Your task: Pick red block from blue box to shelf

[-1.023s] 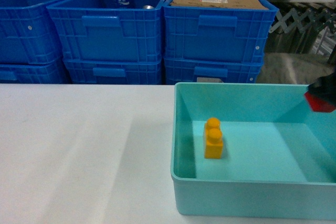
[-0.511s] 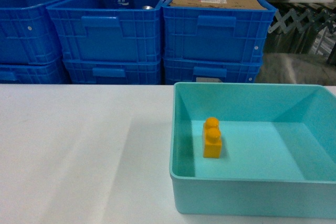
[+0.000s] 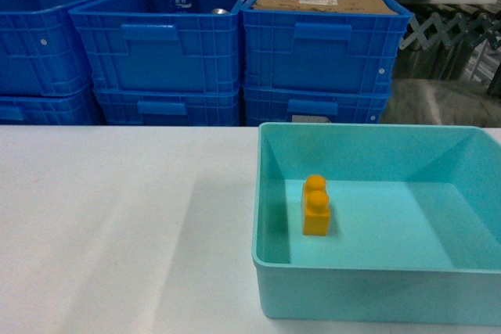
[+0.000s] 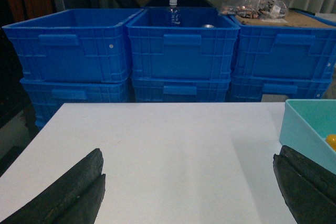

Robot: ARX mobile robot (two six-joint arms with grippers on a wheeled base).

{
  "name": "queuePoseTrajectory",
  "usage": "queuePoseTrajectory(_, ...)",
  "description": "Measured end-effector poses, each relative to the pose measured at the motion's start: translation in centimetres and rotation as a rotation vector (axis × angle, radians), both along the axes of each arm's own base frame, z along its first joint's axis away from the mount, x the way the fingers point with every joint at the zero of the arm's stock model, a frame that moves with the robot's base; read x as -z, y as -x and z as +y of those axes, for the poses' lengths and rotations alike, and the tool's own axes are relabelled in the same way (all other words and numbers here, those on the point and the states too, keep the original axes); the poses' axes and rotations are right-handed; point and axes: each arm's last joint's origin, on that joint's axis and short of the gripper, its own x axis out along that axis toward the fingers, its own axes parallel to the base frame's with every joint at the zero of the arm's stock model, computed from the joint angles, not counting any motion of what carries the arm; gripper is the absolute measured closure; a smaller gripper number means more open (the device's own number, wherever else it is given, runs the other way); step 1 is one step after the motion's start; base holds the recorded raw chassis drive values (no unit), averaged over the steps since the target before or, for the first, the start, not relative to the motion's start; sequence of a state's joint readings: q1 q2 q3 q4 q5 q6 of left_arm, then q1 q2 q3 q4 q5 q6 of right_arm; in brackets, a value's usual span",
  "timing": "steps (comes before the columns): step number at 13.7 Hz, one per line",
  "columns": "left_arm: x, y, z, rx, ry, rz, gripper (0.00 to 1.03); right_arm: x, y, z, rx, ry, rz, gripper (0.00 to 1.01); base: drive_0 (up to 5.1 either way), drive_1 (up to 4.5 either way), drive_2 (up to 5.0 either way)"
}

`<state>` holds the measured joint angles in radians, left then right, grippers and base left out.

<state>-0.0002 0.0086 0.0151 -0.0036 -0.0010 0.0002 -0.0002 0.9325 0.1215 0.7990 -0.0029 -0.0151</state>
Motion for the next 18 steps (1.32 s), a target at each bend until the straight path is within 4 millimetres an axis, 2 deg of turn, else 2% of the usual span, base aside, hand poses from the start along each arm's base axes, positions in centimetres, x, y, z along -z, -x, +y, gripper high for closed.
queuePoseTrajectory(4,0.0,0.0,0.0,0.0,0.0,0.0,0.05,0.8,2.0,0.0,0.0,0.0,-0.034,0.73,0.0,0.0,0.0)
queuePoseTrajectory(6,0.0,0.0,0.0,0.0,0.0,0.0,0.05,1.8,2.7,0.0,0.0,0.0,0.026,0.73,0.0,0.0,0.0)
queuePoseTrajectory(9,0.0,0.0,0.0,0.0,0.0,0.0,0.05,1.1,3.7,0.0,0.0,0.0,-0.014,0.73,0.0,0.0,0.0)
queuePoseTrajectory(18,0.0,0.0,0.0,0.0,0.0,0.0,0.05,0.8,5.6,0.0,0.0,0.0,-0.023,0.73,0.0,0.0,0.0)
